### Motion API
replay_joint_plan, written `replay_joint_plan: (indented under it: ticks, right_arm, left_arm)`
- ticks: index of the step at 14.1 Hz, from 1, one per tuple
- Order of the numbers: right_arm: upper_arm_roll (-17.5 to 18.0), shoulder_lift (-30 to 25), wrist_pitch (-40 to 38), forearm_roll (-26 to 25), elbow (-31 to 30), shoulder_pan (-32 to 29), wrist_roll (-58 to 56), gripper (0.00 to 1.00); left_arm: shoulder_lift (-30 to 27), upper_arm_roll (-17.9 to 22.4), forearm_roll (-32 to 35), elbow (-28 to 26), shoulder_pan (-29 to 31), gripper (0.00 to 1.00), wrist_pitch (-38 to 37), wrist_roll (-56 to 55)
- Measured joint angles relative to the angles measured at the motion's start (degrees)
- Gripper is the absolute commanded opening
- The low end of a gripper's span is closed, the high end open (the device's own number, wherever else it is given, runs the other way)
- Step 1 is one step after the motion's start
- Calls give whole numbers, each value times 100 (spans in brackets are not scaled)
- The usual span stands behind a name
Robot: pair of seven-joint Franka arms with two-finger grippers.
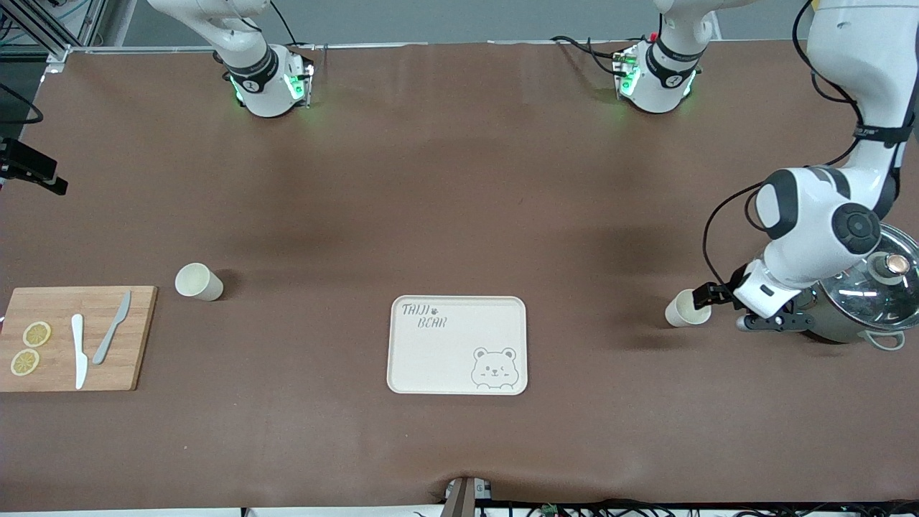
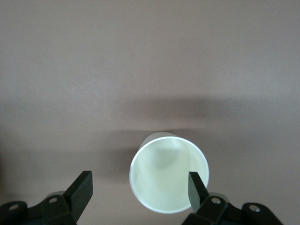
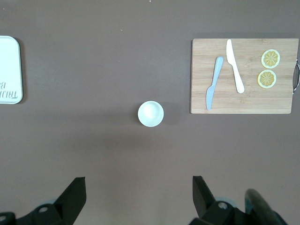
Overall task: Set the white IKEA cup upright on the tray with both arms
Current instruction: 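Close the left gripper on the white cup's rim, then carry the cup with the left gripper and lower it onto the tray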
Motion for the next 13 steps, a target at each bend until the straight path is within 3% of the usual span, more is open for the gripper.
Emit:
replay_joint_plan:
  ticks: [2, 5, 13]
  right_arm:
    - [0, 0, 0, 0, 0, 0, 0, 100]
    - [0, 0, 0, 0, 0, 0, 0, 100]
    - [0, 0, 0, 0, -1, 0, 0, 100]
  left_arm:
    - [118, 0, 0, -68, 0, 49, 76, 0]
    - [224, 0, 0, -77, 0, 3, 83, 0]
    - [283, -41, 0, 89, -24, 0, 127, 0]
